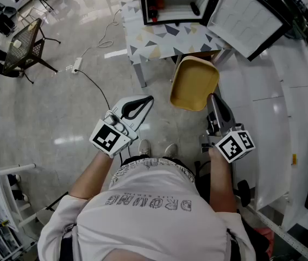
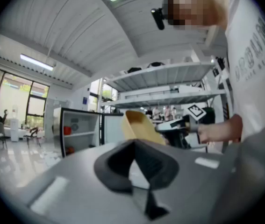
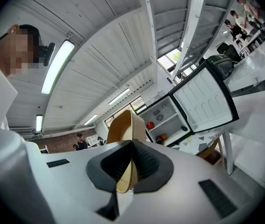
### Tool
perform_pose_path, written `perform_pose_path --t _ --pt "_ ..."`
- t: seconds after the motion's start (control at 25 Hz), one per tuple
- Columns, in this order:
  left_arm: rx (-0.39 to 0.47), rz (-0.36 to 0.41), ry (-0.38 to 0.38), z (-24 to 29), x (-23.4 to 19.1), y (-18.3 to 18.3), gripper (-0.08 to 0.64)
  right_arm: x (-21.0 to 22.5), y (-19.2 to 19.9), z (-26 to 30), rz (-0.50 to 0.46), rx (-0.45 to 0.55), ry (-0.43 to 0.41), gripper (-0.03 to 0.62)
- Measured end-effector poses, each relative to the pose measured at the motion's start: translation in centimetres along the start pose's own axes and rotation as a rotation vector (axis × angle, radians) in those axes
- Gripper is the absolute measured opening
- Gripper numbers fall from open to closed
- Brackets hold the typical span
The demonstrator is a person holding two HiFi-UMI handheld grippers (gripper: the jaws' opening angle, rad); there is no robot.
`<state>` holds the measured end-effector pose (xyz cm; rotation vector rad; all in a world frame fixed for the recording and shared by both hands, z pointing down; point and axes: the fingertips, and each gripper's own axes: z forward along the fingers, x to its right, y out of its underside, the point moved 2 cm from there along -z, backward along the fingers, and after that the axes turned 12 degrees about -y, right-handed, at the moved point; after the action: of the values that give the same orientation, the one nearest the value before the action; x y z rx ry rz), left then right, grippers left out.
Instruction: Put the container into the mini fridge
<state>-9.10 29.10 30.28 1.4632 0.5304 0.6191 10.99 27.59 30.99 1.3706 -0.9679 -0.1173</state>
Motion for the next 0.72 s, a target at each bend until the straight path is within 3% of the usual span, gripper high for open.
perform_pose_path --t 0.72 --pt "-0.008 0.023 -0.033 2.7 4.0 0.3 0.008 4.0 -1.8 -3.8 0.029 0.007 -0.011 0.010"
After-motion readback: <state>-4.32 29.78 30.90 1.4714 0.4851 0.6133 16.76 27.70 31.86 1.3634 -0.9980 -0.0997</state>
